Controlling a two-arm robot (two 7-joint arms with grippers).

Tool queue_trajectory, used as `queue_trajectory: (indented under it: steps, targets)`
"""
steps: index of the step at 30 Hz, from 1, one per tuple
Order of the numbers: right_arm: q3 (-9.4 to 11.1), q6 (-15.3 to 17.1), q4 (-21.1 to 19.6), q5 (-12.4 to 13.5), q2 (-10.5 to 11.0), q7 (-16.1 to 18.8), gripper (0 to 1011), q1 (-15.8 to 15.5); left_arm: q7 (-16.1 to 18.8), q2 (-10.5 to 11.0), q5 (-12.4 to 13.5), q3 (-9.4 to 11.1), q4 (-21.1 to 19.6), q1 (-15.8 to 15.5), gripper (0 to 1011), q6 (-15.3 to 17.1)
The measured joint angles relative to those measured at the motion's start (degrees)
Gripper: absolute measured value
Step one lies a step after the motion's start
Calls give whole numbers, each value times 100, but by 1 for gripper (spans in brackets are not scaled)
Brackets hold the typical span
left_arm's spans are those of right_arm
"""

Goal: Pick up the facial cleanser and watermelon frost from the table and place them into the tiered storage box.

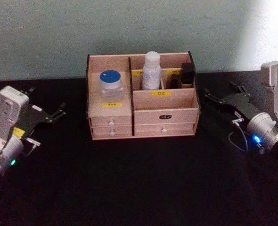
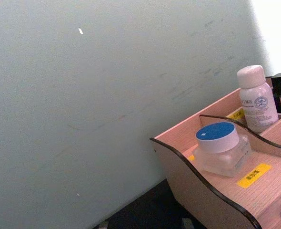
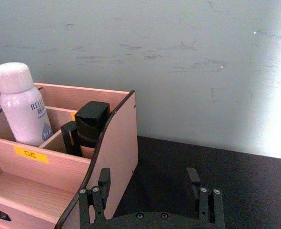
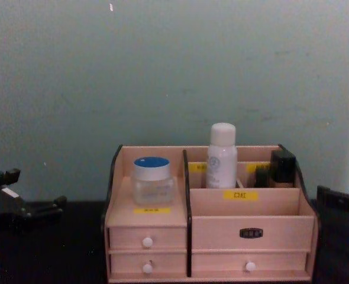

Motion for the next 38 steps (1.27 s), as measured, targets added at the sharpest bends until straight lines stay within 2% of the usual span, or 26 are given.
queue_trajectory:
  steps: [38]
  targets:
    - [0, 0, 0, 0, 0, 0, 1002, 0, 0, 0, 0, 0, 0, 0, 1001, 0]
